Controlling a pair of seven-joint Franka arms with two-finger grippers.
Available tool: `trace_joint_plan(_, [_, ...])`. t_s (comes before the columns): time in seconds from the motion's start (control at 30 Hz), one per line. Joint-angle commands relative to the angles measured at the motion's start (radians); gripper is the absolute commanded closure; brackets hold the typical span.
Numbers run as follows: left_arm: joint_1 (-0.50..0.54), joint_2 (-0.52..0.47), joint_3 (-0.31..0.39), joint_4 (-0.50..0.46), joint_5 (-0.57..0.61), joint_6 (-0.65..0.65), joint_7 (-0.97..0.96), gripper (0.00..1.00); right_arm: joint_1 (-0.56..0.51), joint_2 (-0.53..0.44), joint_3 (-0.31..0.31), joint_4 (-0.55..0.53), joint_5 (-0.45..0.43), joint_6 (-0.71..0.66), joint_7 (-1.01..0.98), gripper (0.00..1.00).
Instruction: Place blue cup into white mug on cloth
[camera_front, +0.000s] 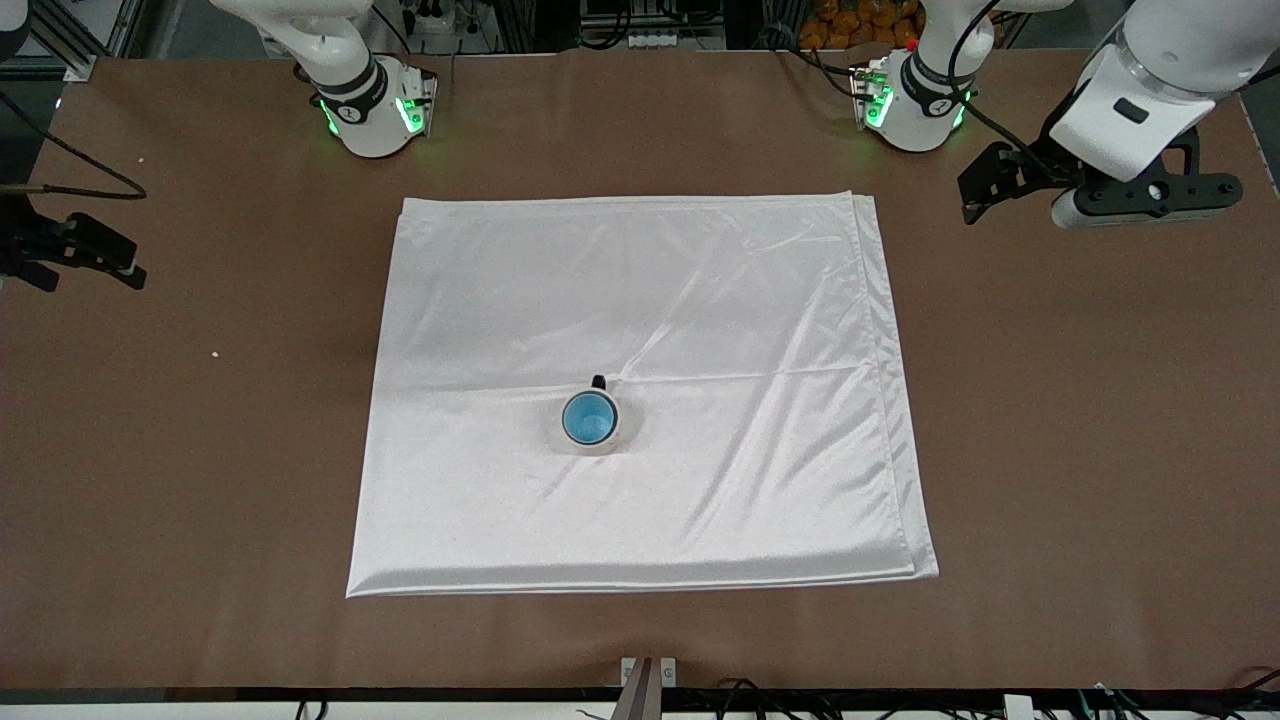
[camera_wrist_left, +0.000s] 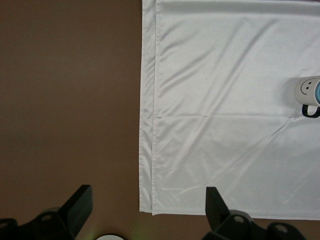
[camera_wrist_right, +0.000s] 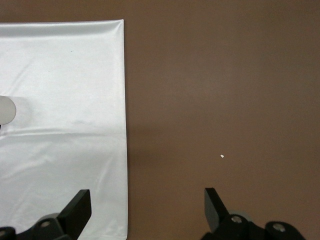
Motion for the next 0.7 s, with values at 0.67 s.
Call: trace_joint_plan(0.67, [0.002,-0.024,0.056,-0.013,-0.019,-0.027,0.096,0.00,0.000,-0.011,-0.001,-0.011,-0.014,0.009,0.008,0.00])
